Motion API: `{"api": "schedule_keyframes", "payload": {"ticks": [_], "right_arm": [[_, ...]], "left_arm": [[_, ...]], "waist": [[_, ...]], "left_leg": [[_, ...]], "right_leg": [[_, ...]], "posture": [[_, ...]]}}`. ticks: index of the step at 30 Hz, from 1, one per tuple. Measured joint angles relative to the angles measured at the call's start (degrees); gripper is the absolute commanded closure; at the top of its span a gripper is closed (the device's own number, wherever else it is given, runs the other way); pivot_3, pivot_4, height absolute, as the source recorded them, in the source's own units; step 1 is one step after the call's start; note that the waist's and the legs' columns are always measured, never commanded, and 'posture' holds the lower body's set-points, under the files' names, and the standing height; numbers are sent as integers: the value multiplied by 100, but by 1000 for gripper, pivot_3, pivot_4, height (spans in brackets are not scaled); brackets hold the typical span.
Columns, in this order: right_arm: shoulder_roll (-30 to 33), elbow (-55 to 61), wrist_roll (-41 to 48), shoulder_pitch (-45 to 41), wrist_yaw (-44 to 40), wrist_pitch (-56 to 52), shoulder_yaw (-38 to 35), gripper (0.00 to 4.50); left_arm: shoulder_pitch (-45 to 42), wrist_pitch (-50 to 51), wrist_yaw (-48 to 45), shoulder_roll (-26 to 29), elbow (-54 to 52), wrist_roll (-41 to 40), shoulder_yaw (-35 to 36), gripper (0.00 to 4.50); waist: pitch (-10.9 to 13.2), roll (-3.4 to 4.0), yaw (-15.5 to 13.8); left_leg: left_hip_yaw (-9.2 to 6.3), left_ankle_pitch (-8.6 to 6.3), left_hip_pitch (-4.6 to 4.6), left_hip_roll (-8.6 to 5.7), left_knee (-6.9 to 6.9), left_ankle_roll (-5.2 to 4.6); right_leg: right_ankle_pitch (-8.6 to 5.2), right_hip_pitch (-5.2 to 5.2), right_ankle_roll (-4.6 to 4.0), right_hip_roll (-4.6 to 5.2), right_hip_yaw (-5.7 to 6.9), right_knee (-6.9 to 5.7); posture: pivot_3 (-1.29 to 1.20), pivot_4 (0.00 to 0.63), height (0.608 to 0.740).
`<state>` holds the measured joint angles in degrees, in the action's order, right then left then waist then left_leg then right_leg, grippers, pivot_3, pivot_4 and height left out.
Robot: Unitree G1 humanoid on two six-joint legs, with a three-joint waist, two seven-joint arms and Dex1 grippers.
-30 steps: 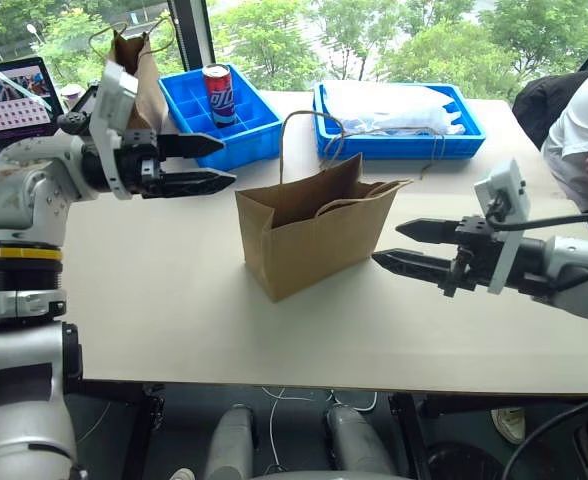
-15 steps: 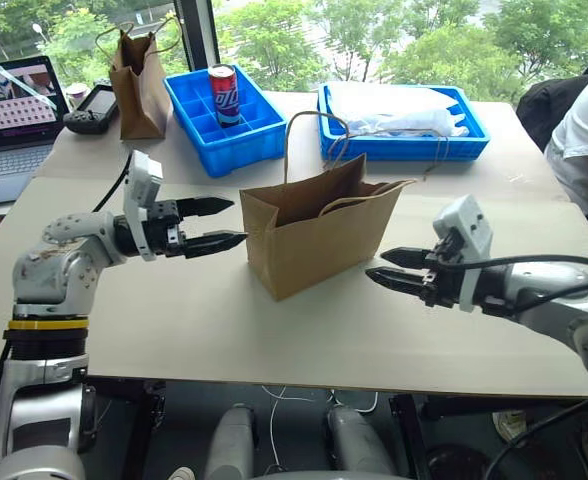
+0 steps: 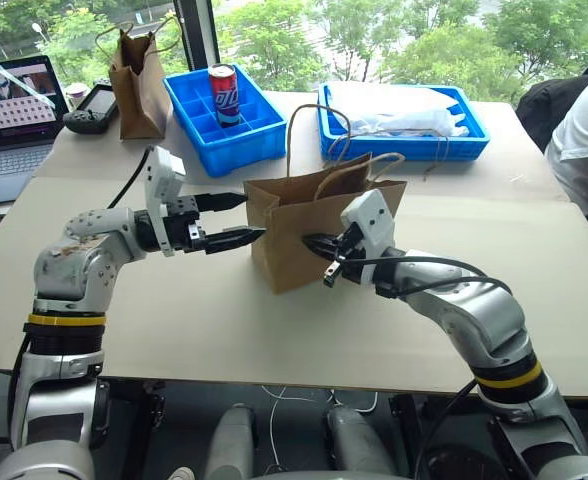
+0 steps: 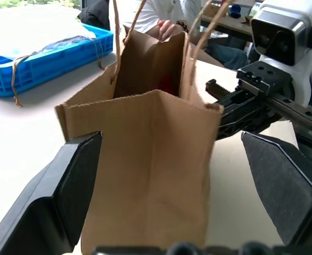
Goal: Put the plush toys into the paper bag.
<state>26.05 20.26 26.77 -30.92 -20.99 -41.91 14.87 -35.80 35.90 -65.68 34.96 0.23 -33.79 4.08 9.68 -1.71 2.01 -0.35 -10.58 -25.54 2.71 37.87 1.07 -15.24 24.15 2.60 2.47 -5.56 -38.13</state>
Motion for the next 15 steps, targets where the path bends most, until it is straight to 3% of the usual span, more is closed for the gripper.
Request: {"api": "schedule_keyframes", "payload": {"ticks": [4,10,15], "right_arm": [[-110,-98,-217,5,-37,51,-1,4480],[123,202,-226,281,-271,-157,-202,4480],[163,525,-122,273,-412,-444,-332,4480]], "left_arm": [[-4,78,92,-30,-26,-21,-39,0],[-135,402,-596,1099,547,-583,826,0],[-433,-266,-740,1208,1688,-328,1064,0]], "waist": [[0,0,29],[0,1,80],[0,0,-10]], "left_leg": [[-1,0,1,2,0,0],[-1,0,5,10,-6,0],[1,0,17,6,-3,0]], "right_leg": [[0,4,-1,-2,0,-6],[1,10,-3,-10,2,-14],[1,-7,-3,-7,3,-7]], "posture": [[0,150,715],[0,150,715],[0,150,715]]}}
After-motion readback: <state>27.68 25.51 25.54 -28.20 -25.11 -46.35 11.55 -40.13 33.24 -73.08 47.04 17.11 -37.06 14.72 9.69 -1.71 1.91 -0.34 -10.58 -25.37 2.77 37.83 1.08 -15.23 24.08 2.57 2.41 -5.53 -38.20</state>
